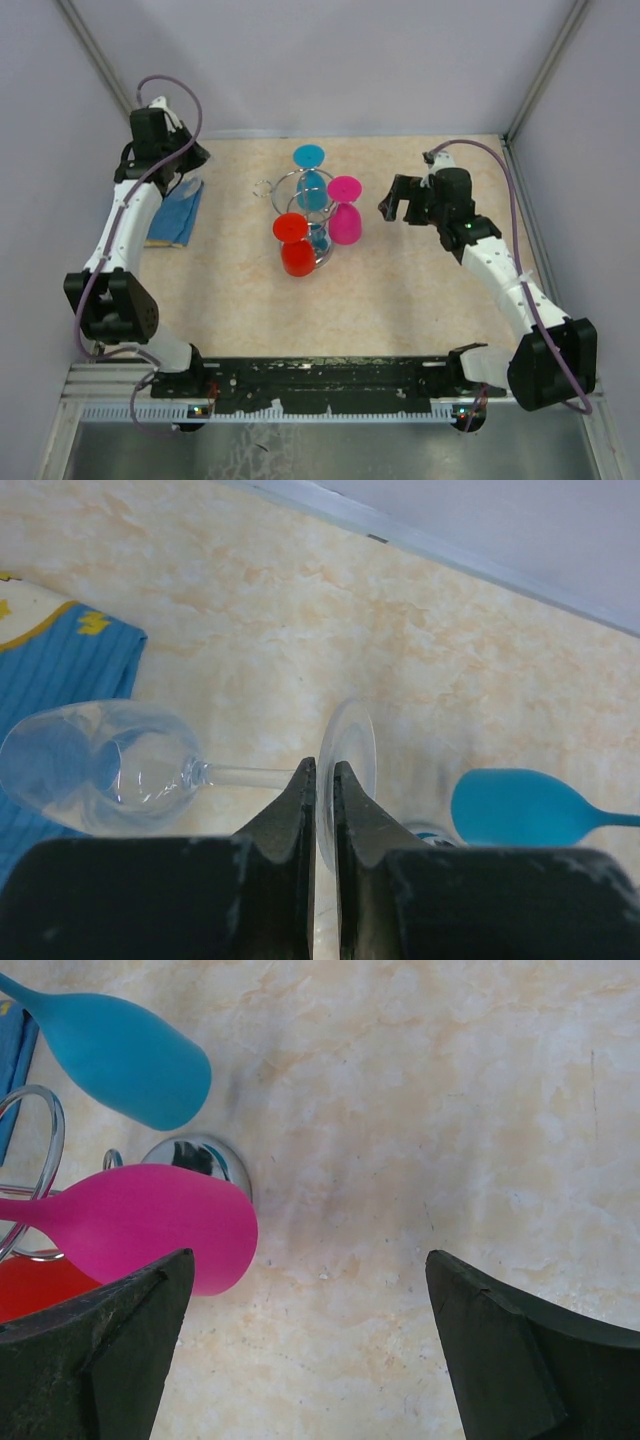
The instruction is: Take the wine glass off the wine glass rack
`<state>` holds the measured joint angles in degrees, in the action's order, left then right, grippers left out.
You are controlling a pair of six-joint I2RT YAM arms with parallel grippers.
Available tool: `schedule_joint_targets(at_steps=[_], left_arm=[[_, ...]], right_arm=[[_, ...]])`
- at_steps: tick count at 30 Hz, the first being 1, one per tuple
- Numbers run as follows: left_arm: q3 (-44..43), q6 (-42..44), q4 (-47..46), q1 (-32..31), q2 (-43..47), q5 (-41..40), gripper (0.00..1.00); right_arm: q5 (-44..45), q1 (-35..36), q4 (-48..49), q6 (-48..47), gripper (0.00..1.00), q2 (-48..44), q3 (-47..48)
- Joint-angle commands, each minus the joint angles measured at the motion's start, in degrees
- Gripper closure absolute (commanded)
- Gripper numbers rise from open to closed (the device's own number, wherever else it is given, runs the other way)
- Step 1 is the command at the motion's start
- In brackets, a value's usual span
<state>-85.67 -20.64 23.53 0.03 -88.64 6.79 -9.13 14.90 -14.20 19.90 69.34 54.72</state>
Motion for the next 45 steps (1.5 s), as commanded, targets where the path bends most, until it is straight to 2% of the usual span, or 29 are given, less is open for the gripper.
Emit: schedule_joint_targets(at_steps=[1,8,15,19,24,29,33,37,39,42,45], left_arm=[[-5.3,3.5,1.9,-0.7,-3.8,-4.9,1.00],[-10.0,7.4,3.8,-3.1,-7.4,-12.4,1.00],[-9.9,6.6,1.6,-3.2,-1.9,-9.3,1.00],[-10.7,7.5,0.9,-4.0,3.6,-2.7,1.00],[-4.0,10.7,-7.2,-6.1,13.7,7.4,1.00],[1.8,14.7,-16.0,-7.9,23.8,24.4,1.00],[5.6,13.8,-22.4,-8.5,30.0,38.1,1.00],[9.4,8.5,-31.0,-8.5,33.4,51.1,1.00],[12.4,3.3,-37.5,-8.6,34.5,57.3,1.00],[15.1,-3.9,-47.0,-8.6,35.9,63.3,1.00],[17.3,-10.8,-56.9,-8.8,36.6,65.8,1.00]], right_arm=[[-0.3,0.4,2.1,-1.3,0.01,-2.5,0.0],[0.3,0.4,1.2,-2.0,0.01,-3.1,0.1],[1.2,0.4,0.3,-2.3,0.01,-4.5,0.2],[-4.7,-0.5,2.1,1.0,0.01,-5.3,0.3],[-8.4,-0.7,1.7,3.2,0.01,-6.1,3.2],[-12.9,-0.7,1.2,4.6,0.01,-7.3,7.8],[-20.6,-0.9,2.4,9.3,0.01,-6.5,13.2],[-28.6,-1.3,11.8,23.1,0.01,-5.1,12.7],[-35.1,-1.4,25.2,36.4,0.01,-4.0,8.3],[-38.2,-0.2,49.1,57.0,0.01,-1.5,1.3],[-36.0,3.0,60.0,66.0,0.01,0.9,-0.2]])
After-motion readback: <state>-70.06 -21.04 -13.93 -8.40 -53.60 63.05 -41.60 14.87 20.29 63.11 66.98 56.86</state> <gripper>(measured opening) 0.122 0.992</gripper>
